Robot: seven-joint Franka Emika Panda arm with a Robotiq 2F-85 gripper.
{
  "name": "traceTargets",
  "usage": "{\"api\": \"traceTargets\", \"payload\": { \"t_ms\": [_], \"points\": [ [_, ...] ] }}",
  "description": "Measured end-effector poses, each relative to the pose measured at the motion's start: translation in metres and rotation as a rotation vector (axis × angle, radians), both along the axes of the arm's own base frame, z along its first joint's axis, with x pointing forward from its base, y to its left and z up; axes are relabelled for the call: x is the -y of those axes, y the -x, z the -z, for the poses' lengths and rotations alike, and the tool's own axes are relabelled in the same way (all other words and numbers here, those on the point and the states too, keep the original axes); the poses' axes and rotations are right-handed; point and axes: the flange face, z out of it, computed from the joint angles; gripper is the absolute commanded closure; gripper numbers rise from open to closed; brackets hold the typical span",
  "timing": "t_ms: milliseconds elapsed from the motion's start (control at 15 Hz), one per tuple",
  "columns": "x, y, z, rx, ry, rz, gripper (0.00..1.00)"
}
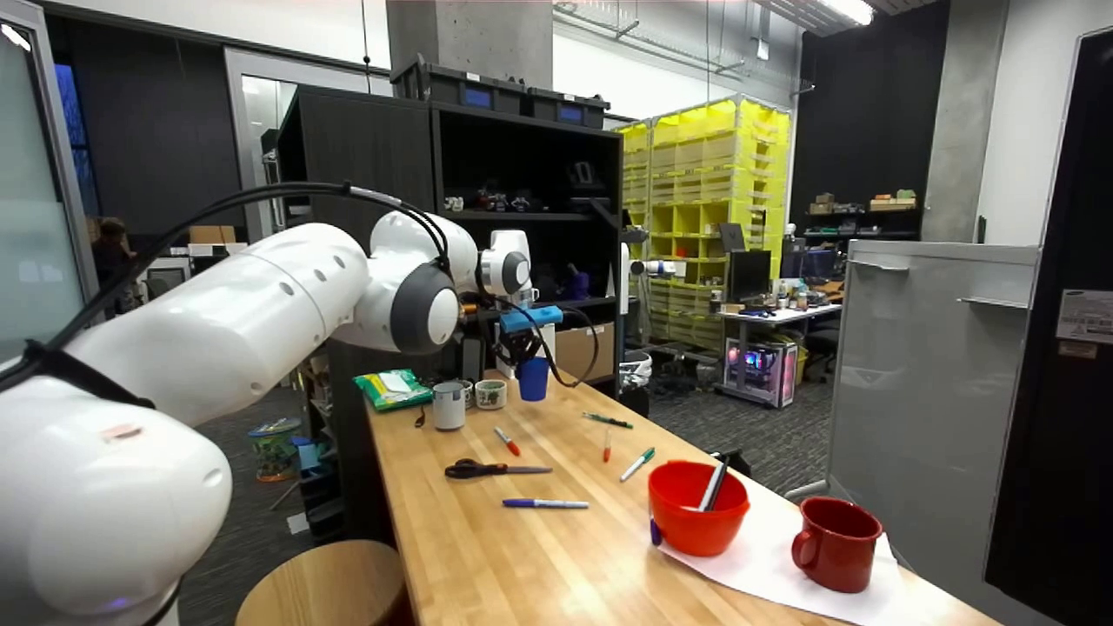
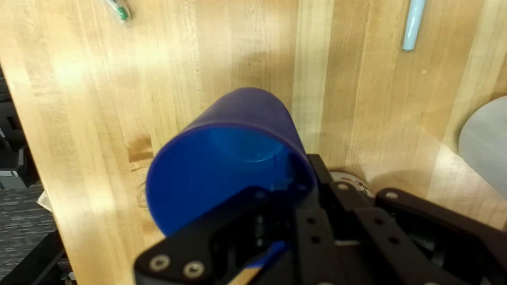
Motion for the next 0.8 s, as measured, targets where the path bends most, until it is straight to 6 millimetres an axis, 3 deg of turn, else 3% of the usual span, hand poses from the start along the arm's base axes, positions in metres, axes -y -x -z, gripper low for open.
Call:
{"api": "traceTargets", "payload": {
  "t_ms": [800],
  "points": [
    [0.000, -0.001, 0.026, -0.025, -0.013, 0.004, 0.99]
  ]
}}
